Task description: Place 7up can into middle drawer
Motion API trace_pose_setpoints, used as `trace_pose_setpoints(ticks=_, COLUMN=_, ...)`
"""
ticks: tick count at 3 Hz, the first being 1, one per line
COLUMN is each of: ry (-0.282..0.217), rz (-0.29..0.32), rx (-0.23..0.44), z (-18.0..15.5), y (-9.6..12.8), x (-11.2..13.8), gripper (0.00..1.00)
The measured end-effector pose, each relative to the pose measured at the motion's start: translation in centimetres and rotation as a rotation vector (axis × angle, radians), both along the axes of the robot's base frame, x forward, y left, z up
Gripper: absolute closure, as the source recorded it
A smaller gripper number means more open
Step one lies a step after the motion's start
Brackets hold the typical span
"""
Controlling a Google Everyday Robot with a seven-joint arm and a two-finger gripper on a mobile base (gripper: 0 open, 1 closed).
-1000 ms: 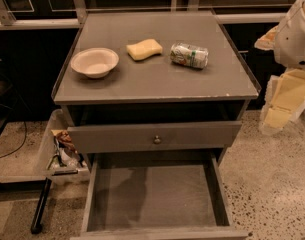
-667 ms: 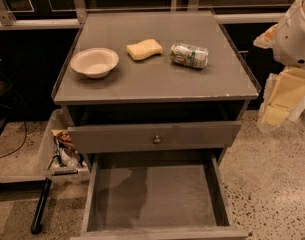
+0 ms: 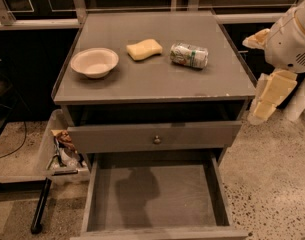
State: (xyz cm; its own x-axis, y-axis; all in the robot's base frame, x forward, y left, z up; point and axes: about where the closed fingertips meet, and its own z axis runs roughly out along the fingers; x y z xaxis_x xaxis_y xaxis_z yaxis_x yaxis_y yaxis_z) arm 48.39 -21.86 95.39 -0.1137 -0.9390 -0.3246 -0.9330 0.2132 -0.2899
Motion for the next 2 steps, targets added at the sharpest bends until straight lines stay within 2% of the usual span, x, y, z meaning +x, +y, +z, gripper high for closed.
trace_pose_setpoints(ticks=1, ry=-0.053, rz=0.059, rx=0.026, z=-1.96, y=-0.79, x=3.52, gripper=0.0)
trace_pose_setpoints(ticks=2, ry=-0.053, rz=0.059, rx=0.026, z=-1.96, y=-0.79, x=3.52, gripper=0.0)
